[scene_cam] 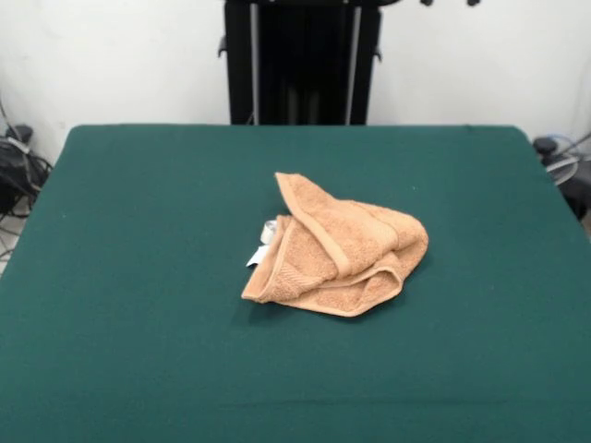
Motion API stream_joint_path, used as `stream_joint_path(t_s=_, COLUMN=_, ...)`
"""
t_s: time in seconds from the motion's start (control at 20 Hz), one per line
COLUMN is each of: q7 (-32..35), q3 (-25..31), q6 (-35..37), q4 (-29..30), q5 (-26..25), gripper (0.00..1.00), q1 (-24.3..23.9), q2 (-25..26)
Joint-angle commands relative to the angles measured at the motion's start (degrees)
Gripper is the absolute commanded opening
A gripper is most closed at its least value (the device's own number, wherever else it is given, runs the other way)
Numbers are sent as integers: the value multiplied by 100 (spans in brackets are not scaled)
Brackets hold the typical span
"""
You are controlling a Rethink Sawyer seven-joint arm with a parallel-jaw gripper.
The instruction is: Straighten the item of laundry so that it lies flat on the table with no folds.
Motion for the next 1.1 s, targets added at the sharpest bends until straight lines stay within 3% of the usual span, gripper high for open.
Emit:
stream_joint_path(t_s=0.05, q7=838, q3=-155, q6=-483, q4=42, q5=-420, gripper=100, q1=-147, q2=271)
stream_joint_path(t_s=1.1, q7=560, q3=135, q6=-1412, q4=-404, q5=-791, gripper=100, q1=-990, q2=1266)
